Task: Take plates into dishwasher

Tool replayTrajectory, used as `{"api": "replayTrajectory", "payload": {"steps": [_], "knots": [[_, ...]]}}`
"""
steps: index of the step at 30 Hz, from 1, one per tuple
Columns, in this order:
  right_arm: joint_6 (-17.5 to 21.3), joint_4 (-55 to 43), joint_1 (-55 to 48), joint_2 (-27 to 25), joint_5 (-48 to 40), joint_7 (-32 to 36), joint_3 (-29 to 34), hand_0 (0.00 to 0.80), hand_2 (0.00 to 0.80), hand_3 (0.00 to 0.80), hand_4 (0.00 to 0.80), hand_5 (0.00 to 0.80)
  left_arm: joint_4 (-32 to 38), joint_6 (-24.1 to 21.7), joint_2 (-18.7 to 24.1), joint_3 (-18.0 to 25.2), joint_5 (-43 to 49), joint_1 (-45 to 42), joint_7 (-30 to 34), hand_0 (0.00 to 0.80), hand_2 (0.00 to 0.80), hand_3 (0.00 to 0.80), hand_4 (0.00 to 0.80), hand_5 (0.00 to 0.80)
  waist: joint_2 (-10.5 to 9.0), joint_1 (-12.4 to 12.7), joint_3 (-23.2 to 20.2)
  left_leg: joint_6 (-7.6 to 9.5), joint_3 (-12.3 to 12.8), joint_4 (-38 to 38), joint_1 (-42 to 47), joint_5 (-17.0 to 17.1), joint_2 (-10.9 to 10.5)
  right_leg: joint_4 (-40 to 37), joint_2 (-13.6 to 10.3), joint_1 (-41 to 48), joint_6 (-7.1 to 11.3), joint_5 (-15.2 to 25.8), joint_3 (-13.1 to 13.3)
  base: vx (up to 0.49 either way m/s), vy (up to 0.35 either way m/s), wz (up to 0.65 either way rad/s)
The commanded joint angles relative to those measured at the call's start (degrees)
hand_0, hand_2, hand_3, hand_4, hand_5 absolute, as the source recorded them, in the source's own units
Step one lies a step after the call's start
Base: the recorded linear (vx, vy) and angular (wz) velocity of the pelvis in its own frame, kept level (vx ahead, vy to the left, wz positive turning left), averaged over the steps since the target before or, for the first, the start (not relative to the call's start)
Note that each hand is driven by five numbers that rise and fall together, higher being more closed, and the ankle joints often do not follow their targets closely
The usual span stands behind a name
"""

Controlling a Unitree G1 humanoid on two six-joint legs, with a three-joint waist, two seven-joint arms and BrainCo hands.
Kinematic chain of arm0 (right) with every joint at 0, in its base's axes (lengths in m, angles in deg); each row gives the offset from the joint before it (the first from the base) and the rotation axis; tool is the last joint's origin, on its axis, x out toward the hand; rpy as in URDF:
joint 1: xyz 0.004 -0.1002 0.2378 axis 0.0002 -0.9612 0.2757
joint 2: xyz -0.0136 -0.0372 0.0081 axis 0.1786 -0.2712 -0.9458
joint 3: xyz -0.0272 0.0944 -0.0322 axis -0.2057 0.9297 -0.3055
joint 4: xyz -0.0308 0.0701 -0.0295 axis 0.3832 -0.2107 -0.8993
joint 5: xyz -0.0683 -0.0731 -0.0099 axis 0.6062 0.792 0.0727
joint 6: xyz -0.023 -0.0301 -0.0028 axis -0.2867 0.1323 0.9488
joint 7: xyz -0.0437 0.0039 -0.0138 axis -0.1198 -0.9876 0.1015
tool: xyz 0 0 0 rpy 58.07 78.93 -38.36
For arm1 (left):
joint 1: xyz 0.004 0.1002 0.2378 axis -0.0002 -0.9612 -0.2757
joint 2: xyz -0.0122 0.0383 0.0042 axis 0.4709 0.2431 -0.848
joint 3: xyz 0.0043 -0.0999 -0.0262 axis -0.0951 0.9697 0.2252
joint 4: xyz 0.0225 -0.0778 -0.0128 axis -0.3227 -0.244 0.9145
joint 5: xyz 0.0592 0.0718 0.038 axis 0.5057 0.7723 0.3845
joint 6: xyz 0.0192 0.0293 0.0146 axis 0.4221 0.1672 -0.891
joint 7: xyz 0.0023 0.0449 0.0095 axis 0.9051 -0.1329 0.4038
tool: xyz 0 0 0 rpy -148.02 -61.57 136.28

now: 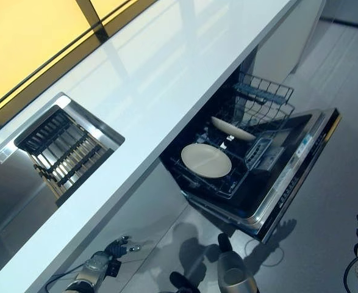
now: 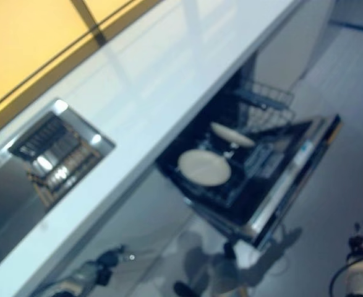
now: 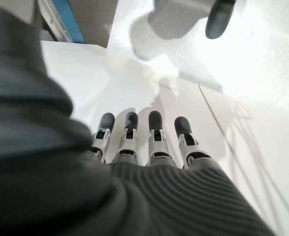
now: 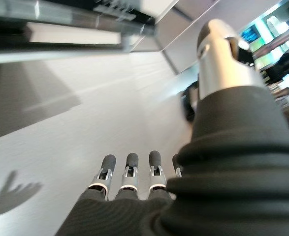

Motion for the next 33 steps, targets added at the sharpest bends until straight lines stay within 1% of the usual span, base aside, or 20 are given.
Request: {"api": "replayTrajectory", "payload": {"steps": [1,7,14,16,21,24,33], "knots": [[1.4,6.1,4.9,-3.0,-0.9,2.8,-2.1,0.0,0.0,0.0,0.0,0.0,1.0,-1.7,1.6,-0.1,-2.1,3.6,-0.2,0.0,0.0,0.0,0.0,0.0,-1.72,1.6,2.6,3.3,-4.2,12.1,-3.2,-13.4,-0.9,2.3,-1.2,-0.9,0.15,-7.9,-3.7,-0.042,-0.092,0.2],[1.6,10.5,9.3,-3.4,-1.7,4.5,-6.3,0.0,0.0,0.0,0.0,0.0,1.6,-2.4,1.6,-1.2,-3.3,5.7,0.1,0.0,0.0,0.0,0.0,0.0,0.75,2.5,5.5,2.17,-6.6,9.5,-5.3,-10.6,-2.1,4.9,-1.2,-4.6,-0.87,-9.4,-4.5,-0.058,-0.103,0.12],[3.2,9.5,13.2,-0.8,-1.0,6.8,-11.3,0.0,0.0,0.0,0.0,0.0,2.9,-2.3,1.4,-2.0,-4.1,6.1,0.4,0.0,0.0,0.0,0.0,0.0,2.46,3.7,7.4,1.4,-9.1,6.2,-6.6,-7.8,-3.3,6.2,-1.0,-7.0,-1.63,-10.3,-5.9,-0.029,-0.07,0.15],[3.5,7.5,14.8,0.4,1.2,6.3,-13.3,0.0,0.0,0.0,0.0,0.0,3.5,-2.1,1.0,-2.2,-4.1,6.0,0.1,0.0,0.0,0.0,0.0,0.0,2.78,4.3,7.6,1.24,-10.0,4.6,-6.7,-6.9,-3.6,6.1,-0.7,-7.2,-1.91,-10.5,-6.4,-0.003,-0.052,0.1],[4.1,2.9,17.8,1.8,5.6,8.0,-17.3,0.0,0.0,0.0,0.0,0.0,3.9,-1.9,0.5,-1.8,-3.7,5.8,0.1,0.0,0.0,0.0,0.0,0.0,2.67,5.0,7.5,0.69,-11.1,2.2,-6.5,-5.4,-3.7,5.2,-0.1,-7.0,-2.37,-10.6,-7.3,0.007,-0.044,0.01],[5.2,-3.1,18.0,3.5,7.9,6.8,-20.1,0.0,0.0,0.0,0.0,0.0,4.8,-1.2,0.6,-1.5,-3.3,5.6,0.2,0.0,0.0,0.0,0.0,0.0,2.21,5.2,7.4,0.43,-11.5,1.0,-6.4,-4.6,-3.5,5.0,0.3,-6.8,-2.61,-10.7,-7.6,0.009,-0.034,-0.03],[4.5,-13.4,16.7,6.1,11.6,7.8,-22.3,0.0,0.0,0.0,0.0,0.0,4.5,-0.8,0.2,-0.6,-2.2,5.3,-0.1,0.0,0.0,0.0,0.0,0.0,0.47,5.2,6.9,-0.03,-11.7,-0.2,-6.0,-3.6,-2.9,4.5,1.3,-6.3,-2.92,-10.7,-7.9,0.006,-0.013,-0.03]]}}
